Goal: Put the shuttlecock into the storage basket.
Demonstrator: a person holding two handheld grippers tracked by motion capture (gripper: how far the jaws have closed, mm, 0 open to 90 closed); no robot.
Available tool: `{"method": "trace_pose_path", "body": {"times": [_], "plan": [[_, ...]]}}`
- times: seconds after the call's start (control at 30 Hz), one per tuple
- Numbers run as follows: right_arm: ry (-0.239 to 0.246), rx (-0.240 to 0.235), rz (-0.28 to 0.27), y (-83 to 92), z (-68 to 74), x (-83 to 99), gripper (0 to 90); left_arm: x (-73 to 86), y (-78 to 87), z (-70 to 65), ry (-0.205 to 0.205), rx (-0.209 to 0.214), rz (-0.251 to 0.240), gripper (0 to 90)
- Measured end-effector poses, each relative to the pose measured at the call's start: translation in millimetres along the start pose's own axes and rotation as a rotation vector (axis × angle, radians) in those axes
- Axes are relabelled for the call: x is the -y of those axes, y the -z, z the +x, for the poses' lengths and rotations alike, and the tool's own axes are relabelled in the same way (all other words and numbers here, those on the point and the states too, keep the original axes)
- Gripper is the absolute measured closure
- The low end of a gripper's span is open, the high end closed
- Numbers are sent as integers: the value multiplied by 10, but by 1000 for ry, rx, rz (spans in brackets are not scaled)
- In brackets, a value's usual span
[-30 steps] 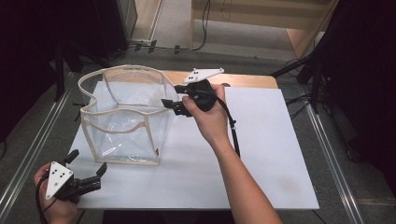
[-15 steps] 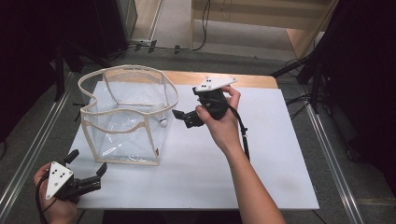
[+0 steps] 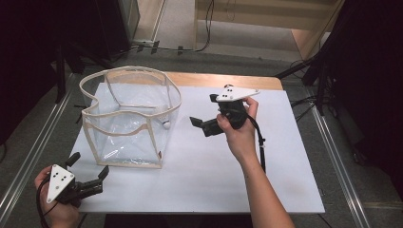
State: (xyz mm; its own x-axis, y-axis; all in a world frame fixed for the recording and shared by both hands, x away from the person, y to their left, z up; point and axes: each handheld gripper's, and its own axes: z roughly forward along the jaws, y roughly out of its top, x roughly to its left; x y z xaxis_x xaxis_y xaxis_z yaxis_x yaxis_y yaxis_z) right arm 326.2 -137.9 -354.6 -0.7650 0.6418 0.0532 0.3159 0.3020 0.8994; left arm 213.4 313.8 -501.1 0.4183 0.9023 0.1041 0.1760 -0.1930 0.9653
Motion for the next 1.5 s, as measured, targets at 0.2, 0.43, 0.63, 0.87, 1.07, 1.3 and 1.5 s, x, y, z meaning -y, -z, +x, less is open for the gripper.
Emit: {"method": "trace_pose_path", "body": {"times": [0.2, 0.43, 0.63, 0.87, 1.07, 1.3, 1.5], "plan": [[-2, 2, -4, 72, -30, 99, 0, 0, 1, -1, 0, -1, 0, 0], [-4, 10, -1, 138, -63, 211, 0, 0, 1, -1, 0, -1, 0, 0], [-15, 23, -3, 207, -85, 310, 0, 0, 2, -2, -2, -1, 1, 0], [-26, 34, -4, 298, -122, 444, 0, 0, 3, -3, -2, -1, 0, 0], [-32, 43, -2, 364, -150, 563, 0, 1, 3, -3, -2, -1, 0, 0], [-44, 55, -1, 435, -178, 703, 0, 1, 4, -3, -2, -2, -1, 0], [-57, 67, -7, 504, -197, 827, 0, 1, 4, -3, 0, -2, -2, 0]]}}
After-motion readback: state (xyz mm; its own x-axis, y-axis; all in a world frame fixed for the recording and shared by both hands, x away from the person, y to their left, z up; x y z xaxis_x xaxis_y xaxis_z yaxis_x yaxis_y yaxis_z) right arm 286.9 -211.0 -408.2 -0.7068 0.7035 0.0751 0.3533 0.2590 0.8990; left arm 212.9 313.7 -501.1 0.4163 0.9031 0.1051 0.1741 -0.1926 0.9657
